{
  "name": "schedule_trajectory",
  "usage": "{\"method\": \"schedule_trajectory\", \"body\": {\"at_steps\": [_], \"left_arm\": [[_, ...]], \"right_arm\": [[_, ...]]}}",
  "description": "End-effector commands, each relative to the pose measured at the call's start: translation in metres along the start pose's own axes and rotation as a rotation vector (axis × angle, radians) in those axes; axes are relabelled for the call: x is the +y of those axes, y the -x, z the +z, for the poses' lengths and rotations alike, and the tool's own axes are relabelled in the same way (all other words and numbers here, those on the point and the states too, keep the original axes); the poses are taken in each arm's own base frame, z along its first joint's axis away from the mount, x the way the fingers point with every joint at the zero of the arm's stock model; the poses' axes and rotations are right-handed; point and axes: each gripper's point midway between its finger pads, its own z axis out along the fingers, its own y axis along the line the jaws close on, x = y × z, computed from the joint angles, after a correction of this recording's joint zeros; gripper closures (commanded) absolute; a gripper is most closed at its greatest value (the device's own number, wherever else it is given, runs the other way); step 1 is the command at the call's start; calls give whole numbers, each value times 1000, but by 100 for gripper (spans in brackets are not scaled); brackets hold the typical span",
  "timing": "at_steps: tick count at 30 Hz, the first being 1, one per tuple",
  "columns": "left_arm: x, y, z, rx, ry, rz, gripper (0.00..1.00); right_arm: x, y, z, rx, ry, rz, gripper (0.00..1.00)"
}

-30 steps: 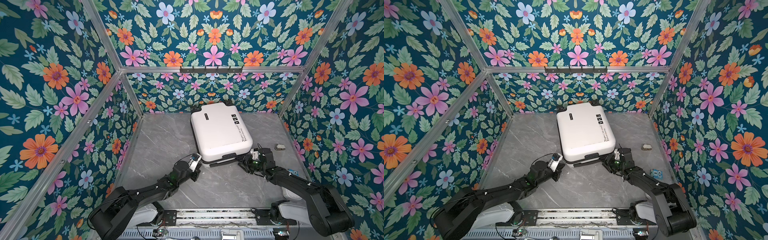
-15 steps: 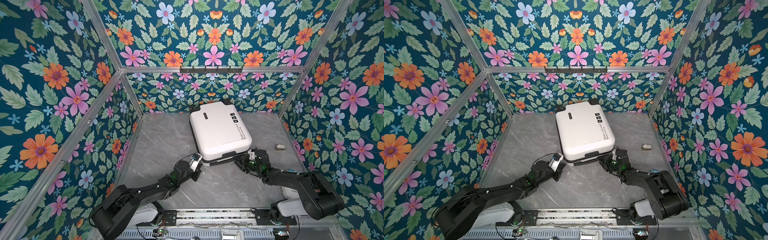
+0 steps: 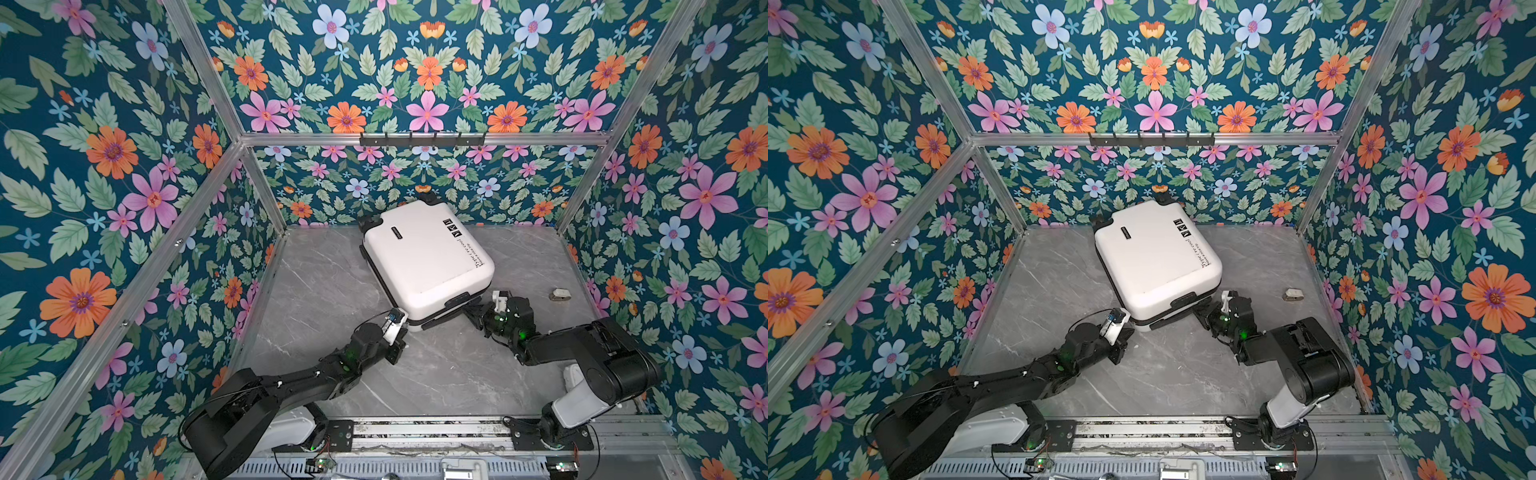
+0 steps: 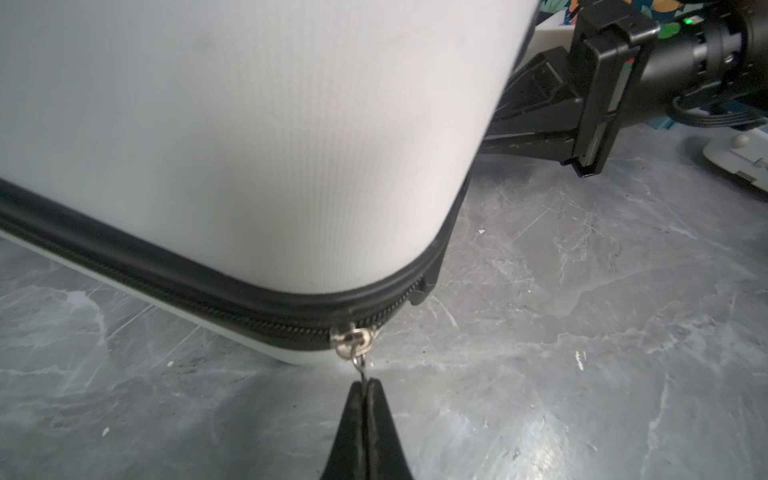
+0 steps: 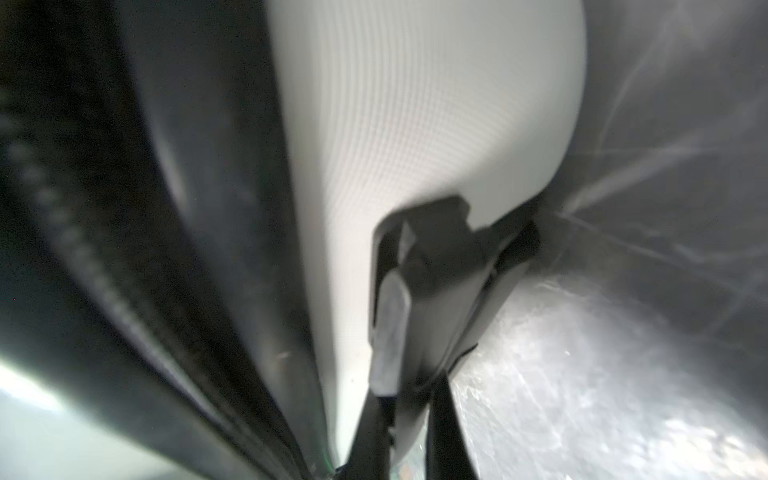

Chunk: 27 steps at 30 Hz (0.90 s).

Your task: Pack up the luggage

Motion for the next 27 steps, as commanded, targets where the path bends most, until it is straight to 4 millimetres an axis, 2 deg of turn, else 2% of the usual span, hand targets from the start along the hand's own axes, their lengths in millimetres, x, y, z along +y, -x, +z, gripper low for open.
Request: {"method": "schedule_trajectory", "body": {"at_steps": [1,8,12,14,21,27], "left_arm": [[-7,8,0,-22,-25,34,100],[-17,19,2,-45,-36,66,100],[-25,22,4,-45,-48,83,100],[-29,23,6,-44,-56,86,100],[-39,28,16,-57,-58,72,100],[-47,41,29,-90,-42,51,100]], "right_arm": [[1,1,3,-9,-2,14,100],[1,-17,15,-3,-26,-3,100],[10,-27,22,9,-3,-9,100],[1,-33,28,21,-23,1,100],[2,-51,40,49,-24,-6,100],[-1,-72,45,62,-34,-17,100]]}}
